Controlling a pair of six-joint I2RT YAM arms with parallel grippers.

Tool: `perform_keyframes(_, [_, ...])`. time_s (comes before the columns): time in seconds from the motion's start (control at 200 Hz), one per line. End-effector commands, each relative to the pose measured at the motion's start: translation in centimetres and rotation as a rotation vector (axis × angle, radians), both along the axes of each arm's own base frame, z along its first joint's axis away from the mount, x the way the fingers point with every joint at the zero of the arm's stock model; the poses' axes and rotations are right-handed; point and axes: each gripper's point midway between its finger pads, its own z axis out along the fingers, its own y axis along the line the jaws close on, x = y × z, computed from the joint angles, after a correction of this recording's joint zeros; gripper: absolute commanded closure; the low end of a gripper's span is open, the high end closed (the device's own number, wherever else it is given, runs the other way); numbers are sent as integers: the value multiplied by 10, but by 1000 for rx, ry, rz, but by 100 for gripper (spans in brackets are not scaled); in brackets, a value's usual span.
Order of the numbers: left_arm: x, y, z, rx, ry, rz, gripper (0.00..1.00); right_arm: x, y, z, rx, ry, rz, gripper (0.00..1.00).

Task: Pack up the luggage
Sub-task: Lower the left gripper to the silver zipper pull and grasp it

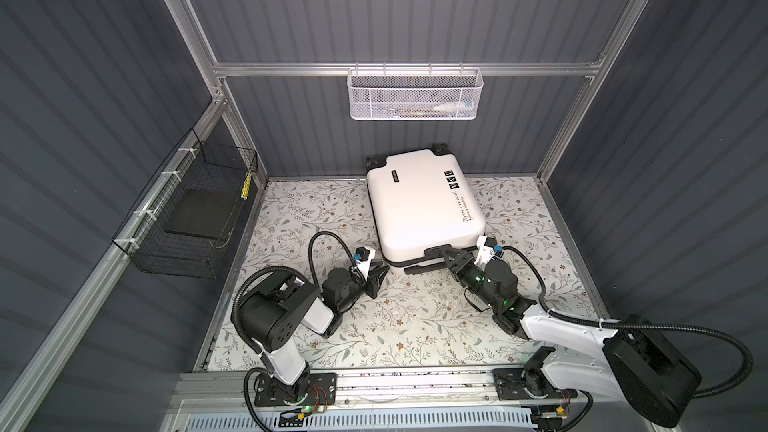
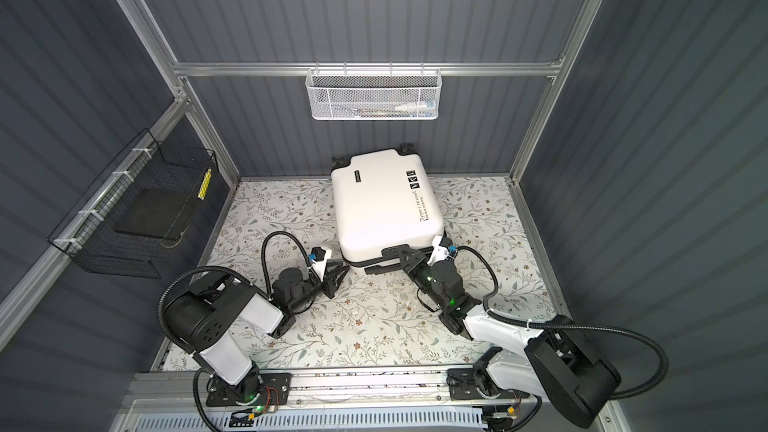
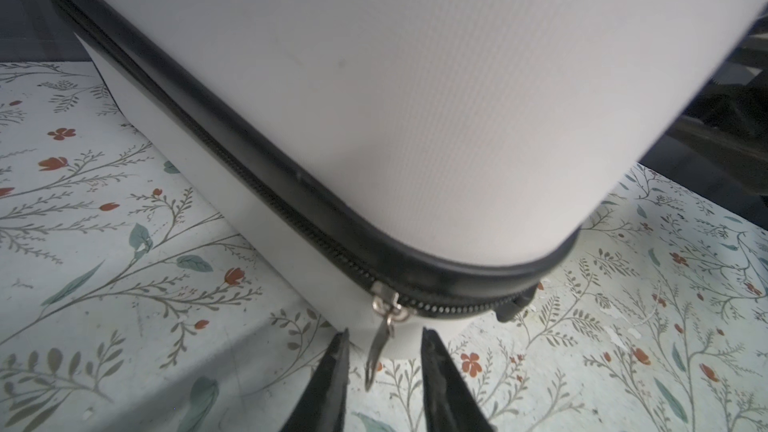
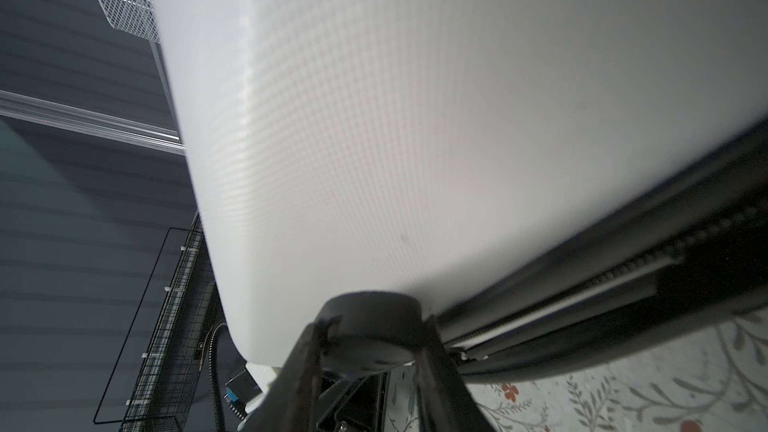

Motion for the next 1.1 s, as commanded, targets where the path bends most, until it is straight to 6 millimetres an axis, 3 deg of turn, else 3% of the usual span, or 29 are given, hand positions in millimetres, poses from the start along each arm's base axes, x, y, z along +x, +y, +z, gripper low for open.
perform_keyframes(0.0, [7, -6, 16, -22, -70, -1, 71, 8, 7, 73, 94, -214, 2, 93])
perform_keyframes(0.505, [10, -5, 16, 0, -58, 5, 91, 6, 5, 74, 96, -217, -2, 95])
perform_keyframes(0.64, [11, -4, 17, 10, -54, 10, 100, 7, 5, 74, 96, -217, -4, 95])
perform_keyframes(0.845, [7, -2, 23, 23, -51, 8, 100, 7, 5, 75, 98, -221, -8, 96])
perform_keyframes(1.091, [-14, -5, 23, 90, 8, -87, 100, 8, 5, 75, 101, -223, -7, 98])
